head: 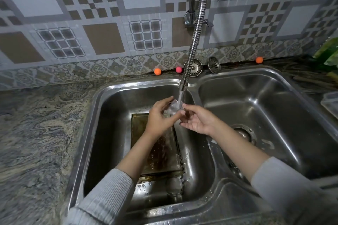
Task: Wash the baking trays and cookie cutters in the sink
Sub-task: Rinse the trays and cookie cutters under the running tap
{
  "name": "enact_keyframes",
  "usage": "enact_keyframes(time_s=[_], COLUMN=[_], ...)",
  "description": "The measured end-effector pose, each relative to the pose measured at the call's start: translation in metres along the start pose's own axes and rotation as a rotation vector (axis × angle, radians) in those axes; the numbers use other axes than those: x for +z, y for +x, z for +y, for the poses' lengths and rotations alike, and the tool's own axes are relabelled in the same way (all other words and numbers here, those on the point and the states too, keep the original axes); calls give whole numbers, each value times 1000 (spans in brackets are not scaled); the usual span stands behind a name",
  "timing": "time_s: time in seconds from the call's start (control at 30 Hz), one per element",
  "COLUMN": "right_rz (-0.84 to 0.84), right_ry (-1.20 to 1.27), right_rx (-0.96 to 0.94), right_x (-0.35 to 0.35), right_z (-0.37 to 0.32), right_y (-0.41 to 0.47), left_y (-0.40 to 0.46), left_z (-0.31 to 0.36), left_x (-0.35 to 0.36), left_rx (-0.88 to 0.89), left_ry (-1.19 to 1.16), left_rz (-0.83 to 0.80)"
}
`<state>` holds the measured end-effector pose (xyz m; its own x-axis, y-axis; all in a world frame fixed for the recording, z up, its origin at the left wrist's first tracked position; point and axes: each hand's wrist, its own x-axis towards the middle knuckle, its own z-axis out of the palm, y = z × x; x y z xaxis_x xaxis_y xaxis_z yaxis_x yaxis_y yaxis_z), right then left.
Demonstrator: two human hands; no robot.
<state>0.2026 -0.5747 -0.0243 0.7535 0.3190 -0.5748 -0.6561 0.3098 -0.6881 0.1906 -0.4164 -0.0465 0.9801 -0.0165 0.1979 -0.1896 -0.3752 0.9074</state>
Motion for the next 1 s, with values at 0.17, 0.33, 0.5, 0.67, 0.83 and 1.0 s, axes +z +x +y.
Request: enact_keyframes(time_s=[0.17, 0.33, 0.5, 0.67, 0.83, 1.0], right_rz=[-28, 26, 67, 74, 52, 131], right_ry=[139, 247, 240, 214, 194, 135], right_rx=[-26, -36, -38, -89, -137, -118], right_x=[8, 15, 12, 6, 0, -2], right_z=[0, 0, 7, 18, 28, 33], right_y=[3, 7, 8, 7, 3, -2], left_y=[4, 8, 7, -3, -5, -7], left_z=[9, 11, 10, 7, 9, 6], left_x=[1, 5, 9, 14, 15, 18], left_rx=[-58, -179, -243, -302, -458, -427], left_ry=[-122, -222, -349, -373, -438, -461], left_rz=[20, 47, 29, 4, 61, 151])
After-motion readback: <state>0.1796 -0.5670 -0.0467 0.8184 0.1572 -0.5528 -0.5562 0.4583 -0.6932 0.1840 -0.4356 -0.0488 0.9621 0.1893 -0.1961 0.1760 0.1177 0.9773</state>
